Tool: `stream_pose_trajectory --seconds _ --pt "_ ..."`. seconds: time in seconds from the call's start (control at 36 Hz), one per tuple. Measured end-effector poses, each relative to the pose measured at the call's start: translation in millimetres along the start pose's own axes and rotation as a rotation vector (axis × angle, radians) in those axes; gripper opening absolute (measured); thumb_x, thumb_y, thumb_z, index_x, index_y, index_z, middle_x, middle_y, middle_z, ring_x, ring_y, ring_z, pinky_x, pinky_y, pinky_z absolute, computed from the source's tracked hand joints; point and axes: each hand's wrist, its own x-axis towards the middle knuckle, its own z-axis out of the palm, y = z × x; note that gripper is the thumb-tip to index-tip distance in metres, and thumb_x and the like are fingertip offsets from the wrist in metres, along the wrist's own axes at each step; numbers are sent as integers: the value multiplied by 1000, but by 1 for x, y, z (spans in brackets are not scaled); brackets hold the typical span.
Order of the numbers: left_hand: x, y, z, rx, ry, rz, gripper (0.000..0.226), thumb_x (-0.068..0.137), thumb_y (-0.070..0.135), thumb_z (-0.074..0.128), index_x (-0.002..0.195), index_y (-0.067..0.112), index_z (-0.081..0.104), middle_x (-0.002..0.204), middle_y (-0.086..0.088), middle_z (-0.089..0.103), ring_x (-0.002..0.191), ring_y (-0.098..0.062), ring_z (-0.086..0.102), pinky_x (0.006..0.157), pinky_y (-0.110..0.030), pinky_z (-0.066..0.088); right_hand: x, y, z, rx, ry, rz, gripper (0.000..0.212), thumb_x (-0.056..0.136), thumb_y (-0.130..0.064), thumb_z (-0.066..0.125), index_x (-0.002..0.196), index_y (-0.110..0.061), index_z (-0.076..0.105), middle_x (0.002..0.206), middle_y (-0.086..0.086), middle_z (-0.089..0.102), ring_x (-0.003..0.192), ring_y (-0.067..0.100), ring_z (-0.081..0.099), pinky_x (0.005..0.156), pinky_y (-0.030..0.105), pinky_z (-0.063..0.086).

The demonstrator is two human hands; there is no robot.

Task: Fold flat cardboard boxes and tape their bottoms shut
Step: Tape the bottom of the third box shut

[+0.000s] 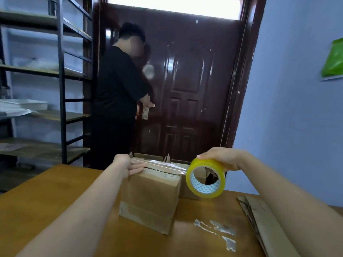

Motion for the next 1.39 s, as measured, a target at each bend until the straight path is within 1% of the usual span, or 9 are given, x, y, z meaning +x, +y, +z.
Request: stream_pose_trajectory --seconds 0.14,0.36,0.5,0.64,0.78,0.86,1.03,1.22,1.39 --pt "-3 -1 0 -85 -12 -9 45 99 -3 13 144 -5 22 119 -31 51 67 -32 65 45 -33 54 8 4 9 -7 80 -45 33 93 -41 52 91 -13 69 79 1 68 73 13 65 66 25 52" --pt "4 -2 -5 -139 -27 -61 45 100 2 10 142 -7 23 82 -30 60 43 -29 65 40 -39 55 29 13 21 -26 227 -80 32 90 -39 54 74 -16 71 73 3 68 71 15 63 76 29 51" --pt "5 -3 -6 -130 -28 -59 44 101 5 12 143 -7 21 88 -29 59 44 -29 66 45 -40 55 38 20 26 -20 272 -98 38 89 -37 54 57 -19 63 61 0 60 61 14 56 75 30 48" --pt "3 -1 -5 -122 -51 -57 45 97 -6 14 142 -10 21 79 -27 58 48 -30 67 67 -40 59 44 28 32 -8 276 -84 37 88 -37 55 58 -17 59 60 0 56 59 12 54 70 28 47" --pt "5 -4 -6 -104 -74 -35 44 98 -1 15 138 -14 27 95 -32 60 73 -34 67 44 -35 56 52 40 42 -7 273 -69 36 91 -37 53 65 -13 53 61 -1 54 57 5 55 83 26 34" --pt "9 -4 -6 -85 -66 2 43 103 14 16 128 -13 38 87 -28 63 59 -30 69 44 -33 57 50 43 46 41 260 -86 39 94 -33 53 59 -15 49 56 -4 51 58 12 51 84 32 45" --pt "10 0 -9 66 -69 96 32 101 16 20 107 2 48 104 -23 65 68 -30 72 49 -35 59 49 45 47 -37 240 -94 45 95 -36 48 53 -21 44 53 -7 48 90 25 60 113 50 17" --pt "3 8 -15 314 -126 303 26 104 27 23 100 11 42 117 -9 59 84 -24 70 50 -34 55 49 43 45 -42 240 -92 45 95 -35 49 51 -25 45 49 -10 45 59 14 48 112 47 24" --pt "2 13 -20 389 -145 401 27 104 30 24 92 13 42 103 -4 61 88 -25 69 53 -36 56 53 47 44 -47 230 -104 46 94 -36 50 49 -28 47 51 -10 45 64 16 50 112 49 22"
